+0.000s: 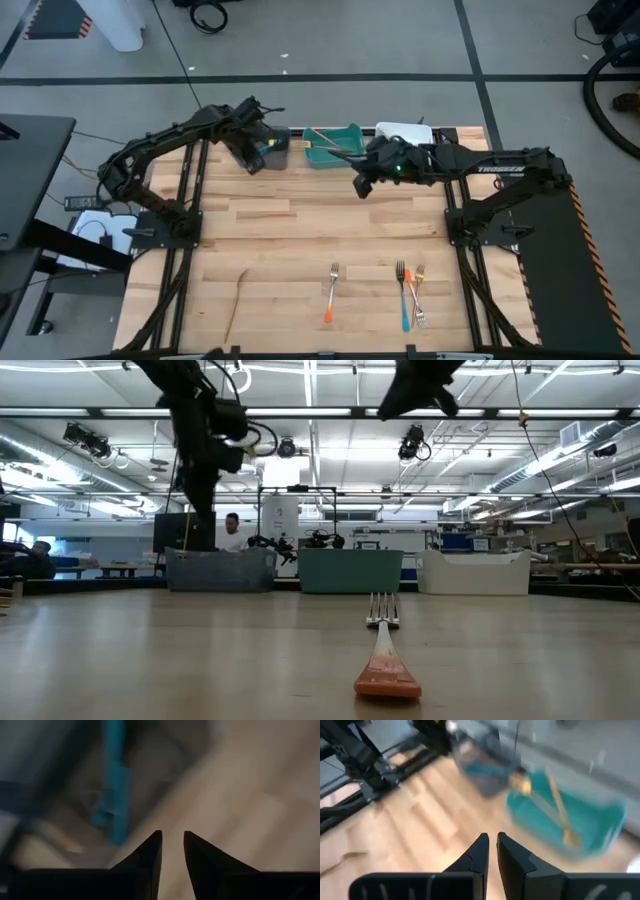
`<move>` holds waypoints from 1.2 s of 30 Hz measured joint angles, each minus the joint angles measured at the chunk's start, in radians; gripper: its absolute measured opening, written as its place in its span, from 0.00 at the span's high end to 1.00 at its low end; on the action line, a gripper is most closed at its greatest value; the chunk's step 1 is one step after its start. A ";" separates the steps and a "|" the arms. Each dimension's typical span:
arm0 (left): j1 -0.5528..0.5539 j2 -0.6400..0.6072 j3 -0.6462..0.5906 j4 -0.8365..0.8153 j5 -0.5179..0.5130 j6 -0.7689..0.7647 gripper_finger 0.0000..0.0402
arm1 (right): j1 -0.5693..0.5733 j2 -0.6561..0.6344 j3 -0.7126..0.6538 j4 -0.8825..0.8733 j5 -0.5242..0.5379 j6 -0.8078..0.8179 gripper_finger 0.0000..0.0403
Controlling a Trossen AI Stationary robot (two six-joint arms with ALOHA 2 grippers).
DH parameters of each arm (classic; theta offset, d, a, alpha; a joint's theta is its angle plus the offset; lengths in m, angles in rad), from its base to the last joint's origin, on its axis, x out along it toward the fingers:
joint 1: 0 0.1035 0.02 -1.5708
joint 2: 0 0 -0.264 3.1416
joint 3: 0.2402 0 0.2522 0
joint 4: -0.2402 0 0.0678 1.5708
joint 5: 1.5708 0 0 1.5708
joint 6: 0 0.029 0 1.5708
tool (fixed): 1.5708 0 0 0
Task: Sort silverware by color (type)
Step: Put the orange fork into the white bin
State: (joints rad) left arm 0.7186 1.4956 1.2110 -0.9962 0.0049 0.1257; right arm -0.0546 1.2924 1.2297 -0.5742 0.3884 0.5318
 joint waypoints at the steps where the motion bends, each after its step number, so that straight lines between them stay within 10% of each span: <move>1: -0.017 -0.019 0.000 -0.021 0.044 -0.021 0.78 | 0.014 -0.005 0.000 -0.043 -0.008 0.072 0.89; 8: -0.198 -0.123 -0.015 -0.047 0.125 -0.113 0.78 | 0.156 0.015 -0.033 -0.316 -0.168 0.576 0.89; 19: -0.476 -0.145 -0.016 0.019 0.124 -0.247 0.78 | 0.493 0.093 -0.179 -0.282 -0.350 1.231 0.89; 36: -0.706 -0.144 -0.016 0.225 0.097 -0.556 0.78 | 0.754 0.371 -0.206 -0.278 -0.468 1.373 0.89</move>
State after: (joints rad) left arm 0.0129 1.3518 1.1950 -0.7715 0.1018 -0.4308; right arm 0.6991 1.6635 1.0237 -0.8521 -0.0793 1.9047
